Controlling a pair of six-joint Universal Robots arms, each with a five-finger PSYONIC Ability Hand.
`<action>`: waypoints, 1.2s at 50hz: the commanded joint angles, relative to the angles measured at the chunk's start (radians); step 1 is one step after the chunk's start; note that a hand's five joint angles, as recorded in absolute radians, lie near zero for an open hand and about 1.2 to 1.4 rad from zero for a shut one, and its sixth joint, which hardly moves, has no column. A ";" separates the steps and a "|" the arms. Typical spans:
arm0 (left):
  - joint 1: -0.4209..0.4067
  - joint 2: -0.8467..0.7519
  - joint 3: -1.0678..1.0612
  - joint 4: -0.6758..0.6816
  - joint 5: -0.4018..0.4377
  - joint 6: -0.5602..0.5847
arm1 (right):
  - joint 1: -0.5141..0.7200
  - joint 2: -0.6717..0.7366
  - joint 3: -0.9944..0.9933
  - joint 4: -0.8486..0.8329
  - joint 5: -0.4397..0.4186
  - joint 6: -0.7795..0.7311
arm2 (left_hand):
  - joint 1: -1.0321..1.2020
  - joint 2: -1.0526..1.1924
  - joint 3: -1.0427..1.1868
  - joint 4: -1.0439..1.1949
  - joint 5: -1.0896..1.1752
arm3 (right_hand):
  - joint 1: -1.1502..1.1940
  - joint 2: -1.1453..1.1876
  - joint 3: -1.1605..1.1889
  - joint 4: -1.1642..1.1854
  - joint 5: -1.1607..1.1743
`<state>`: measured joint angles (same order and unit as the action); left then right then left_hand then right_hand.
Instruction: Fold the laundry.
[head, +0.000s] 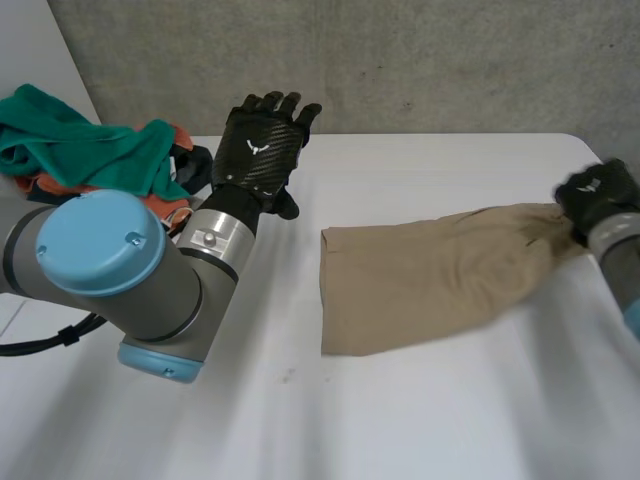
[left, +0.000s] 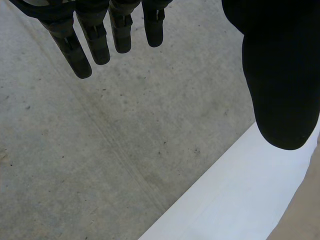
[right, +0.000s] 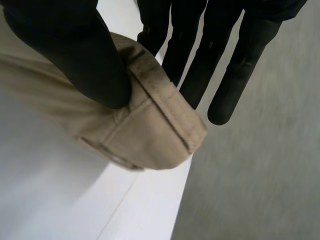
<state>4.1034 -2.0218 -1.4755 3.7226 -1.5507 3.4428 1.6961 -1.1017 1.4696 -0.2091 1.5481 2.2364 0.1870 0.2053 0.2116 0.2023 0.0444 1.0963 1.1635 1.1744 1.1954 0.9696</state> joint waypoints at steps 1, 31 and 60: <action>0.000 0.005 -0.009 -0.003 -0.006 -0.030 | 0.330 0.028 0.049 -0.197 -0.277 -0.125 | -0.012 -0.031 -0.037 -0.028 -0.044 | 0.300 0.233 0.222 0.201 0.252; -0.192 -0.237 0.368 -0.197 -0.002 -0.033 | 0.082 -0.081 -0.084 0.137 -0.339 0.723 | -0.012 -0.031 -0.037 -0.028 -0.044 | -0.922 -0.989 -1.000 -1.021 -0.970; -0.121 -0.526 0.626 -0.705 -0.049 -0.043 | 0.083 0.335 -0.462 0.553 -0.296 0.462 | 0.171 0.152 0.146 0.155 0.139 | -0.922 -0.989 -1.000 -1.021 -0.970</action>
<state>3.9890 -2.5571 -0.8402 3.0452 -1.6065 3.4092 1.7784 -0.7313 1.0136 0.3225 1.1645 2.7955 0.3134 0.3073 0.2984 0.3061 0.0967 0.1901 0.1919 0.2107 0.2110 0.0431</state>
